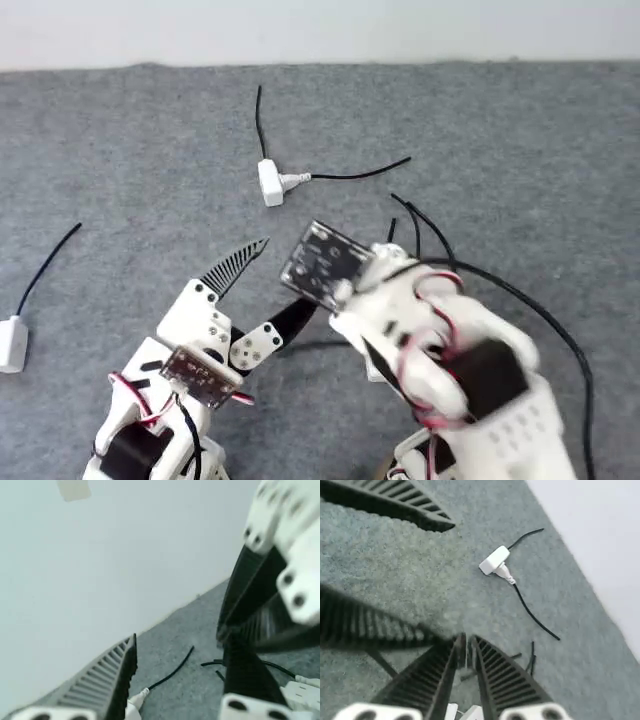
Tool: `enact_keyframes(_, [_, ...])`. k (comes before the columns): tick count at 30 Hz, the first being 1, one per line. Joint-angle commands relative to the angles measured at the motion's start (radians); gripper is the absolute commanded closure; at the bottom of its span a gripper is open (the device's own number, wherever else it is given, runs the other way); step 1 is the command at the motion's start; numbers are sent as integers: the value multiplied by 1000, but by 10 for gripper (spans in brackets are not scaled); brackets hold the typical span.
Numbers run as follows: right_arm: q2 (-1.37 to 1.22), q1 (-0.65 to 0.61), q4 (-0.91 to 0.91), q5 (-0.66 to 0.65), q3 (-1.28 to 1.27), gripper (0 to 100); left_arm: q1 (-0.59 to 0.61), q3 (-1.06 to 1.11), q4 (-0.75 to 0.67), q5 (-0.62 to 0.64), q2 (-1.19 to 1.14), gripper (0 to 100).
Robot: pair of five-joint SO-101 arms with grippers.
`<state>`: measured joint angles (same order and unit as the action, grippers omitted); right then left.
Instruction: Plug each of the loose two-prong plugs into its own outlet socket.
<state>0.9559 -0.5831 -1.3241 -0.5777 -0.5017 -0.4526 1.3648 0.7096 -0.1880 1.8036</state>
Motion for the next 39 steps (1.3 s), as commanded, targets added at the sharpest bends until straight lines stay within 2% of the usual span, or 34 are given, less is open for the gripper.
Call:
enact_keyframes(1, [2,35,39,-11,-17,990,-2,1,-8,-6,15,728])
enact_keyframes(5, [-5,67,-12,-11,-48,990,5,8,-8,-6,15,728])
enact_keyframes(8, [-7,84,-59,-9,-104,989,11,59,-68,-12,15,728])
enact_keyframes(12, [-7,84,-62,-9,-242,988,100,136,-204,-9,15,728])
enact_keyframes(15, [-7,87,-31,-12,-336,983,175,143,-253,-5,14,728])
enact_keyframes(19, [-7,94,22,-18,-425,885,219,142,-264,28,14,728])
enact_keyframes(21, [-7,140,54,-23,-440,838,242,143,-282,38,12,728])
enact_keyframes(27, [-44,341,160,-190,-471,822,287,147,-311,38,11,728])
enact_keyframes(34, [-292,358,251,-239,-483,822,290,160,-331,37,9,728])
enact_keyframes(39, [-443,317,331,-391,-482,822,290,200,-384,32,9,728])
